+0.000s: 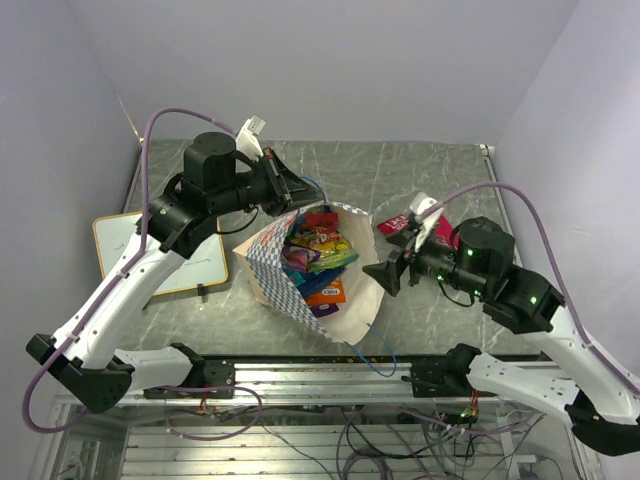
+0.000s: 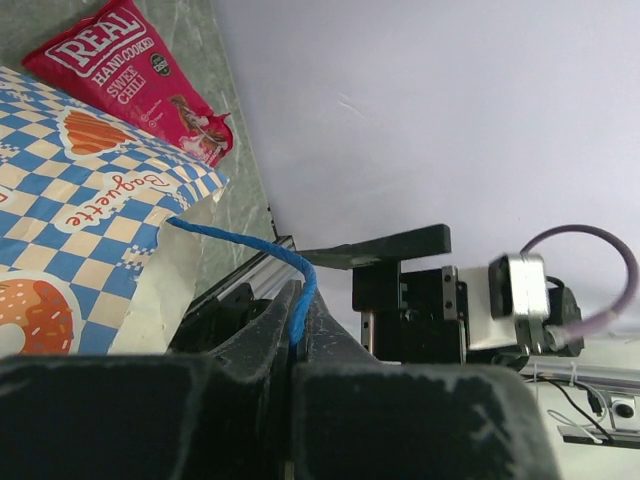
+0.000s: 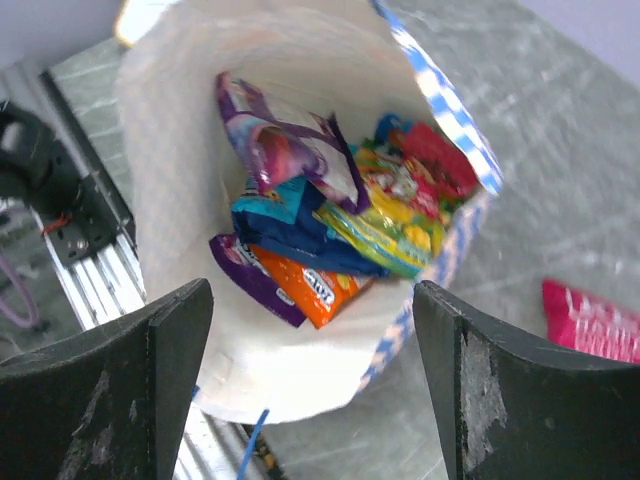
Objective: Take the snacks out of the paper bag
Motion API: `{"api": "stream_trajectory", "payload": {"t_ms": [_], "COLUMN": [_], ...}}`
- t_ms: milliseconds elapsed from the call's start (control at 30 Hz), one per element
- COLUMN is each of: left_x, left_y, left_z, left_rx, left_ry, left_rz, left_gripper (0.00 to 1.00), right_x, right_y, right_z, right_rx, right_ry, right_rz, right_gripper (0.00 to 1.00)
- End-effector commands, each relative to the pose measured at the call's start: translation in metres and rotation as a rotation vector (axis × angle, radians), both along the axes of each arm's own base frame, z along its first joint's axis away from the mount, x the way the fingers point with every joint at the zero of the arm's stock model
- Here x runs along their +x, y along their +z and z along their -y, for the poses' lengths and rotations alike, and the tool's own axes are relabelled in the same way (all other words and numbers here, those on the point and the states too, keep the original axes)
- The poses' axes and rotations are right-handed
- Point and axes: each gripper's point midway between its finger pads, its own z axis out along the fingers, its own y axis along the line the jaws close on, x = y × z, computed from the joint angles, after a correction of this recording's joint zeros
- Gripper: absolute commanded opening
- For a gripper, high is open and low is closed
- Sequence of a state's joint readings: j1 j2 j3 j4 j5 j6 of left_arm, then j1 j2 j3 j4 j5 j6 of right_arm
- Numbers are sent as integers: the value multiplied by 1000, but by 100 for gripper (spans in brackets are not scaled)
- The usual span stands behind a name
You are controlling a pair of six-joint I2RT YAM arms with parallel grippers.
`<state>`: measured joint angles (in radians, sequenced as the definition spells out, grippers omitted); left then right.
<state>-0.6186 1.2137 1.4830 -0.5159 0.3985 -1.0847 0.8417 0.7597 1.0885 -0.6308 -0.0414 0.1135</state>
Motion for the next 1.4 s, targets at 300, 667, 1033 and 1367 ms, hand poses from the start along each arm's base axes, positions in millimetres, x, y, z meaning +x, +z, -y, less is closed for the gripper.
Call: {"api": "stream_trajectory", "payload": {"t_ms": [300,667,1033,1367], "left_x": [-15,-21,-25,-24], "left_y": [19,18,24,19], "left_z": [-1,-2,-7,-11], "left_rx": [-24,-28,80,50], "left_ry": [-43,-66,-104,-63], "left_rz": [48,67,115,100], "left_gripper": [7,7,7,7], "right_x": [3,22,66,35], "right_y": [-24,-100,-107,-104], "right_z": [-88,-152,-180,-162], "right_rx": [-258,-426,-474,-395], "right_ry": [685,808,625,681], "right_rz": [605,685,811,672], "right_gripper": [82,78,71,16]}}
